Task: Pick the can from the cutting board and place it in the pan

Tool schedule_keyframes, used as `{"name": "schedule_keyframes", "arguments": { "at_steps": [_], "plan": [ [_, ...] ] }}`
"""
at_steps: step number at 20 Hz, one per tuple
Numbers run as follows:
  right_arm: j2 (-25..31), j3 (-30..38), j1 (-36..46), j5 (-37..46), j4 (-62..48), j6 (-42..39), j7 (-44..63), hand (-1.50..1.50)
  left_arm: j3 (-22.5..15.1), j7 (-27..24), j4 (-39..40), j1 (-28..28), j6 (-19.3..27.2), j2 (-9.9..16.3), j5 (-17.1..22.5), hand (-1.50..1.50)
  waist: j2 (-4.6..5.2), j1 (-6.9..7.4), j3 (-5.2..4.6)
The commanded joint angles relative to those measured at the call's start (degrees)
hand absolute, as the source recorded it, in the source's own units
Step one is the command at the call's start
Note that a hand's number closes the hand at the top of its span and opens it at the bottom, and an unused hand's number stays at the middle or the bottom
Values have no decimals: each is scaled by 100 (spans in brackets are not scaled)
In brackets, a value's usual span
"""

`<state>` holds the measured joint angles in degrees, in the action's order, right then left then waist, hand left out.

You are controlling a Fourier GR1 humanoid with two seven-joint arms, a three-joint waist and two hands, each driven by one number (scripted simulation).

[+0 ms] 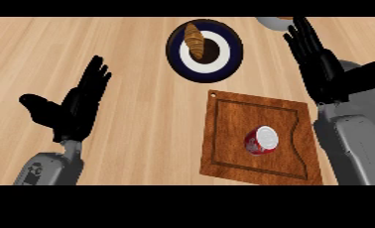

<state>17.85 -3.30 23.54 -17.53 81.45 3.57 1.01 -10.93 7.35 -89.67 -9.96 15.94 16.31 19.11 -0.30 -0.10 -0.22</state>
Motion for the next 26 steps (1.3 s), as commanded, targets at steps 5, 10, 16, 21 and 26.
{"name": "schedule_keyframes", "arguments": {
  "at_steps": [5, 10, 16, 21, 26],
  "plan": [
    [374, 352, -935, -605, 1384, -1005, -391, 150, -389, -1215, -230, 608, -210, -161, -742, 0, -1, -48, 24],
    [496, 513, -2815, 502, 2168, 177, -566, -150, -404, -1530, -3, 693, -339, -227, -719, 0, -22, -263, 18],
    [1175, 939, -4283, 933, 2726, -685, -1510, -150, -581, -1492, -108, 670, -308, -401, -913, 0, 12, -127, 22],
    [1516, 767, -3848, 1314, 3687, -672, -11, -150, -521, -1603, 161, 690, -556, -442, -890, 0, 25, -23, 15],
    [2021, 380, -3245, 1734, 3606, -1109, 977, -150, -665, -1584, 98, 711, -425, -572, -1108, 0, 36, 50, 14]
  ]
}}
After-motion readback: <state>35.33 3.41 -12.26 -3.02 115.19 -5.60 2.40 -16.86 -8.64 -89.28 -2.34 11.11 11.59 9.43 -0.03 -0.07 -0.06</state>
